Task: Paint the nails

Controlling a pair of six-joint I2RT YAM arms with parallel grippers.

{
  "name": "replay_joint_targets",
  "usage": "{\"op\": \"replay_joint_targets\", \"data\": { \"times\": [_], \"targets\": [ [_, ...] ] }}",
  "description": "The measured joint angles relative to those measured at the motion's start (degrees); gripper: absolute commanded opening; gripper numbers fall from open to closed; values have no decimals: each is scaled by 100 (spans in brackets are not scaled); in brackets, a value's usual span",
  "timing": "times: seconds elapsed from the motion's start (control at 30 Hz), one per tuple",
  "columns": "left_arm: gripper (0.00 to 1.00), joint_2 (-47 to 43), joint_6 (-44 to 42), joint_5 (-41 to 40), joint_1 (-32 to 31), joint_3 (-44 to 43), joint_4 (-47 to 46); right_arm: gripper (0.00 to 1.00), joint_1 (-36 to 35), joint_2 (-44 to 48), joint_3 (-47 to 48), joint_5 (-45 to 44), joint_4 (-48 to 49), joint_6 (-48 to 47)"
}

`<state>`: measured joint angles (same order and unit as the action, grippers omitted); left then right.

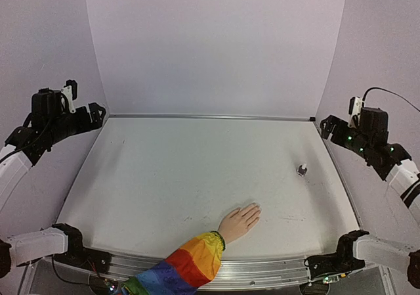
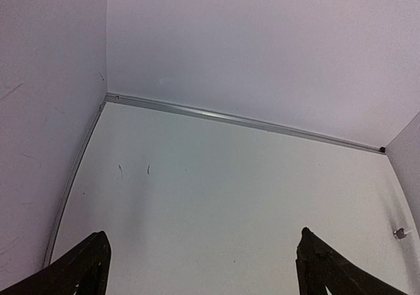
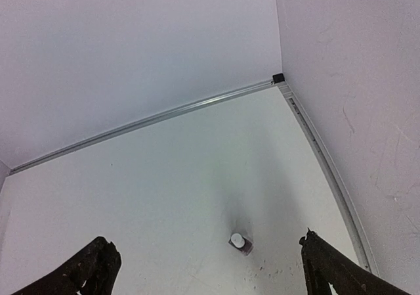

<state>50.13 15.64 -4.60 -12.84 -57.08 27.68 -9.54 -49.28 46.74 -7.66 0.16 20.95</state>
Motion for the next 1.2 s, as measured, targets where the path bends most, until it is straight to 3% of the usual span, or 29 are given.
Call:
{"op": "replay_joint_targets", "data": {
  "times": [0.23, 0.47, 0.93, 1.07, 1.2],
  "targets": [
    [100, 407, 140, 164, 55, -507, -4, 98, -79, -225, 343, -409, 37, -369],
    [100, 686, 420, 319, 70, -647, -11, 98, -103, -306, 365, -114, 24, -417],
    [99, 1707, 549, 1912, 90, -828, -72, 98, -116, -2365, 973, 201, -1027, -352],
    [100, 1864, 573, 2149, 90, -859, -131, 80, -116, -3016, 1145, 122, -1344, -286],
    [99, 1993, 621, 2323, 79, -859, -166, 73, -114, -3740, 1235, 116, -1484, -192]
  ]
}}
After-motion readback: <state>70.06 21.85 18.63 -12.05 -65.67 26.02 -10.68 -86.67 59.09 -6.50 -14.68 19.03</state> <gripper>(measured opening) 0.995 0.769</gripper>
